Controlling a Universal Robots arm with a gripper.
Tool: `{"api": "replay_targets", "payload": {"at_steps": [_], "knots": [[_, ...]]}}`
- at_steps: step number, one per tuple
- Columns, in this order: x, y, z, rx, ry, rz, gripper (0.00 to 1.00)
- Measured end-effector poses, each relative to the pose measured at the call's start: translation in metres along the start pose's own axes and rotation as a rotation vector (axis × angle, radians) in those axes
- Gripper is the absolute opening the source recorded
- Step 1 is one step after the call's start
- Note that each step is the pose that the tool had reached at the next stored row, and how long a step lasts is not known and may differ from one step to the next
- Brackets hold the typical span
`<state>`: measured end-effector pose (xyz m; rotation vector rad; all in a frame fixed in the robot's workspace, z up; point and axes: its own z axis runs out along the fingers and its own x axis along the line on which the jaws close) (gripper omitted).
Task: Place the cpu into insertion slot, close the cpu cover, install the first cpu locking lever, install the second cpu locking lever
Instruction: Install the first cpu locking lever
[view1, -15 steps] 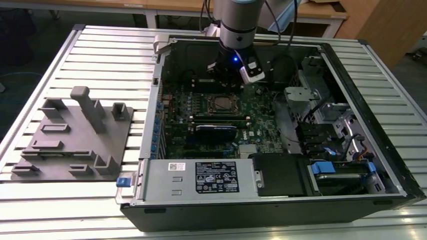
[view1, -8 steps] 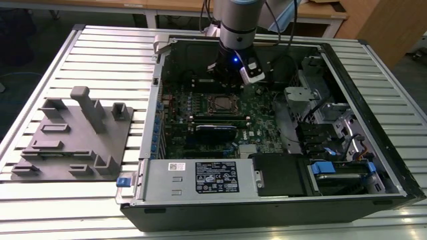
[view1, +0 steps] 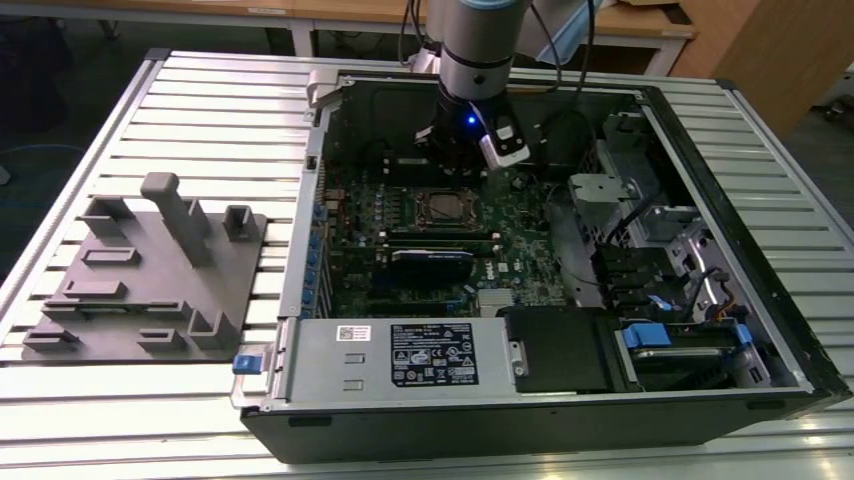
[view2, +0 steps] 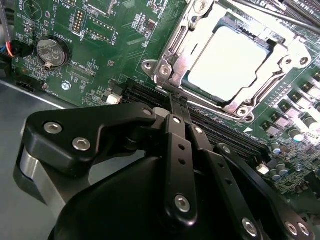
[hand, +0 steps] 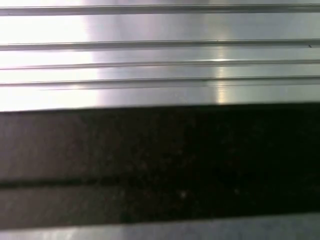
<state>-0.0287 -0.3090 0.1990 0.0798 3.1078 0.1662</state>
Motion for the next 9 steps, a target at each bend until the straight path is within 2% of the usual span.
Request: {"api": "replay_targets", "payload": {"at_steps": [9], "knots": [[0.0, 0.0, -0.0006, 0.0, 0.0, 0.0, 0.1]]}}
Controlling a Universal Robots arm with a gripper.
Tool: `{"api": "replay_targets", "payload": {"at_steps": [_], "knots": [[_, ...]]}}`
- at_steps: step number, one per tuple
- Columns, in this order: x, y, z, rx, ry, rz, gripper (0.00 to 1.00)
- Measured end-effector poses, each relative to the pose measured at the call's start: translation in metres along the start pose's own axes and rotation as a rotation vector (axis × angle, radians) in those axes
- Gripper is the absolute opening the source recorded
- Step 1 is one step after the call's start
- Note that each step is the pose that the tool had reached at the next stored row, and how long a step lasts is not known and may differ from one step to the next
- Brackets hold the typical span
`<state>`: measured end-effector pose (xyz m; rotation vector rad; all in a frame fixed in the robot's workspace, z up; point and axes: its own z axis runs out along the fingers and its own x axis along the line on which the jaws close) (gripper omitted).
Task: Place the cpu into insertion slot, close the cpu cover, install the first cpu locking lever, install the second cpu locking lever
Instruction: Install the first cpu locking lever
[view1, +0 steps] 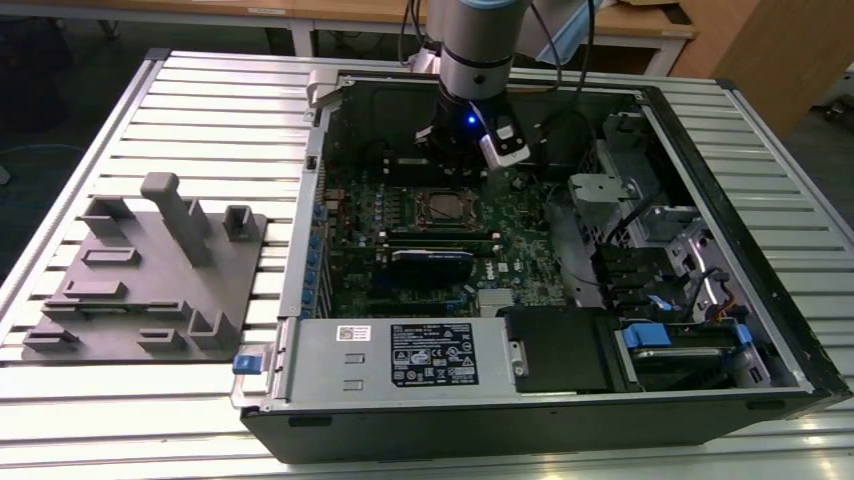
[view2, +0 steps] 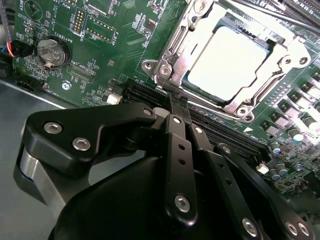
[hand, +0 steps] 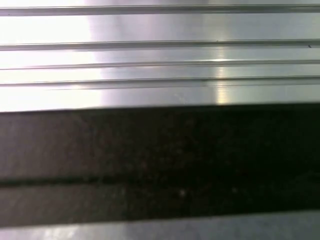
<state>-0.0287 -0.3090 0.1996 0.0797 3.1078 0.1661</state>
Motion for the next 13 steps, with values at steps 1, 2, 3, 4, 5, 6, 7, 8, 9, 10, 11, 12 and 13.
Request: {"api": "replay_targets", "payload": {"at_steps": [1, 2, 3, 4, 5, 6, 7, 8, 9, 10, 11, 12, 13], "knots": [[0.0, 0.0, 0.0, -0.0001, -0.0001, 0.0, 0.1], [0.0, 0.0, 0.0, -0.0001, -0.0001, 0.0, 0.1], [-0.0001, 0.0, 0.0, 0.0005, 0.0, 0.0, 0.1], [-0.0002, 0.0, 0.0001, 0.0007, 0.0, 0.0, 0.1], [-0.0003, 0.0, 0.0001, 0.0008, 0.0001, 0.0, 0.1], [-0.0003, 0.0, 0.0002, 0.0009, 0.0, 0.0, 0.1], [-0.0003, 0.0, 0.0003, 0.0009, -0.0001, 0.0, 0.1], [-0.0003, 0.0, 0.0003, 0.001, -0.0001, 0.0, 0.1], [-0.0004, 0.0, 0.0003, 0.001, 0.0, 0.0, 0.1], [-0.0004, -0.0001, 0.0004, 0.001, -0.0001, 0.0, 0.1], [-0.0004, -0.0001, 0.0004, 0.001, -0.0001, 0.0, 0.1], [-0.0005, -0.0001, 0.0005, 0.001, -0.0001, 0.0, 0.1], [-0.0005, -0.0001, 0.0006, 0.0011, -0.0001, 0.0, 0.1]]}}
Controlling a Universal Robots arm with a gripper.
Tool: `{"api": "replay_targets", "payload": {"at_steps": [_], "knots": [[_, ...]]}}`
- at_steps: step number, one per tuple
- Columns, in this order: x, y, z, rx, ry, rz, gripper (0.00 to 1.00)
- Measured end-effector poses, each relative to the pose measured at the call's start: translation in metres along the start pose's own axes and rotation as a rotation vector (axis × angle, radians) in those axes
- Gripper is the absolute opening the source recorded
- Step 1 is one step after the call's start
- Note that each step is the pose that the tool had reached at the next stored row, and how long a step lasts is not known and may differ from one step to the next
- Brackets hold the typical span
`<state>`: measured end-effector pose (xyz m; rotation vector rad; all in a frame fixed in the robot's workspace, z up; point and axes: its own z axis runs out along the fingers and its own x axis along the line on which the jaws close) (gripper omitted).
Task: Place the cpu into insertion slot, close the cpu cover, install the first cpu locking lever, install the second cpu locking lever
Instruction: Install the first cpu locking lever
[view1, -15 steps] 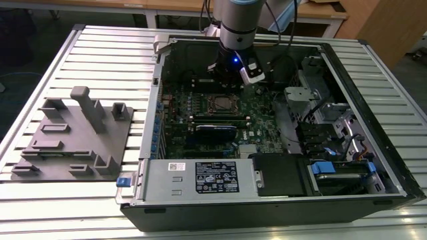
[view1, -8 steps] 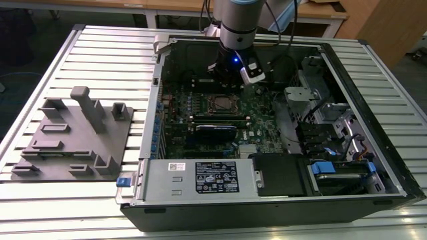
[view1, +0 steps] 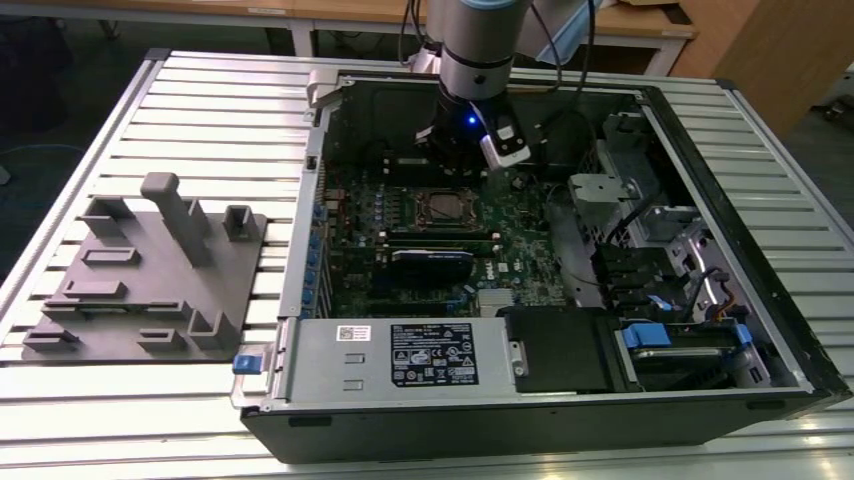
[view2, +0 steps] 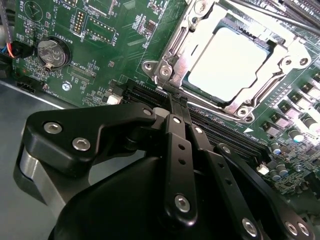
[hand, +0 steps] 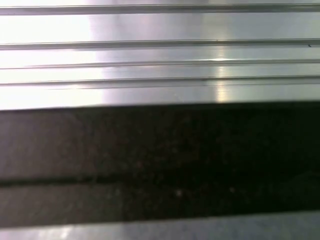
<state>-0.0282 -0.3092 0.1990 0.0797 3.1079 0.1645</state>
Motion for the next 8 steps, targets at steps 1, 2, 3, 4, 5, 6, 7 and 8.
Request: {"api": "replay_targets", "payload": {"at_steps": [1, 2, 3, 4, 5, 6, 7, 8], "knots": [[-0.0001, 0.0, 0.0001, 0.0001, 0.0, 0.0, 0.1], [-0.0001, -0.0001, 0.0001, 0.0001, 0.0001, 0.0, 0.1], [-0.0001, -0.0001, 0.0002, 0.0002, 0.0, 0.0, 0.1], [-0.0001, -0.0002, 0.0003, 0.0002, 0.0, 0.0, 0.1], [-0.0002, -0.0003, 0.0003, 0.0003, 0.0, 0.0, 0.1], [-0.0002, -0.0005, 0.0004, 0.0004, -0.0001, 0.0, 0.1], [-0.0002, -0.0008, 0.0003, 0.0006, -0.0001, 0.0, 0.1], [-0.0003, -0.0011, 0.0003, 0.0007, -0.0001, 0.0, 0.1]]}}
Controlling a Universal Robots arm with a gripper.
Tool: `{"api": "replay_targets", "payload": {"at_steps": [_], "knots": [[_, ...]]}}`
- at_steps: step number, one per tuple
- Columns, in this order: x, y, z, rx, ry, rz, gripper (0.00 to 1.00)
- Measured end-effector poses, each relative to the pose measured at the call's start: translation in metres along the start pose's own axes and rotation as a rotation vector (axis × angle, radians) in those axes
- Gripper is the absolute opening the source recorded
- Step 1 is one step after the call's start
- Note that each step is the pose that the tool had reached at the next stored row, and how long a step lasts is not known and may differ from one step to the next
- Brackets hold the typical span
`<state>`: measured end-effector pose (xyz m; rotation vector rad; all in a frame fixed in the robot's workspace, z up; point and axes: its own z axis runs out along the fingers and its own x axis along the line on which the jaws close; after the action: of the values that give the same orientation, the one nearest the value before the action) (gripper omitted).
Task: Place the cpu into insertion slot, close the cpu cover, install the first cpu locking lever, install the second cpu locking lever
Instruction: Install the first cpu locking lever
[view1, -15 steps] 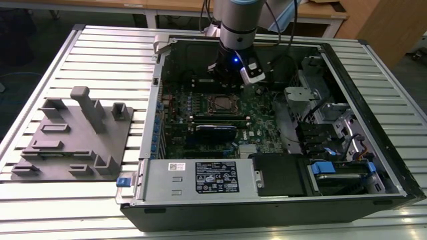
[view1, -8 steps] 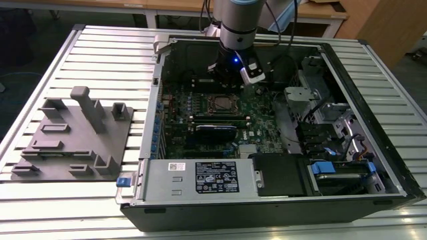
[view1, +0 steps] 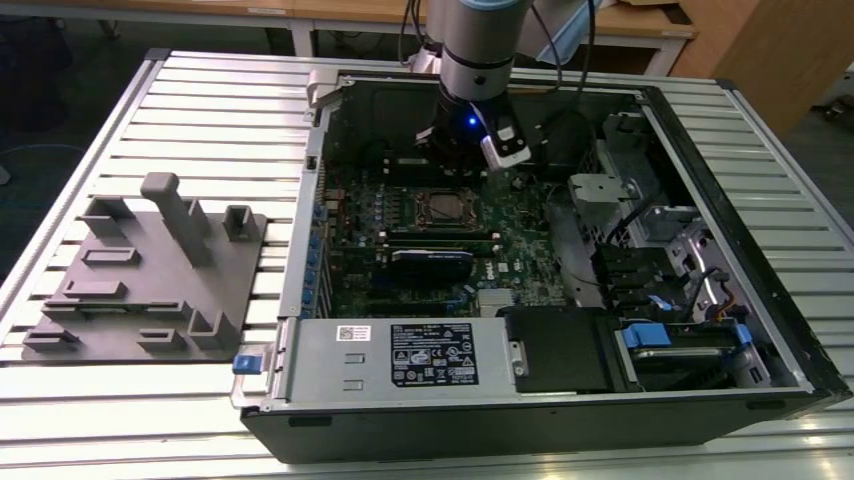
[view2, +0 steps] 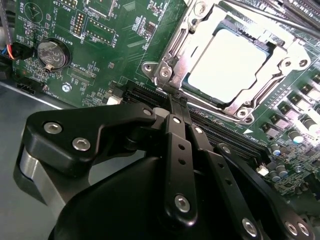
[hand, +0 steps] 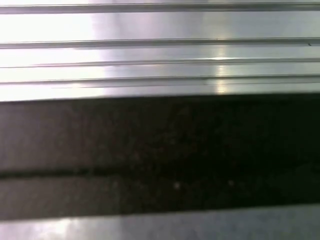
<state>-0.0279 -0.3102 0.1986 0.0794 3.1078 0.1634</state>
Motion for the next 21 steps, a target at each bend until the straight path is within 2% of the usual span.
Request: {"api": "replay_targets", "payload": {"at_steps": [18, 21], "knots": [[0.0001, -0.0013, 0.0015, 0.0024, 0.0002, 0.0, 0.1], [-0.0001, -0.0011, 0.0029, 0.0006, -0.0008, 0.0, 0.1]]}}
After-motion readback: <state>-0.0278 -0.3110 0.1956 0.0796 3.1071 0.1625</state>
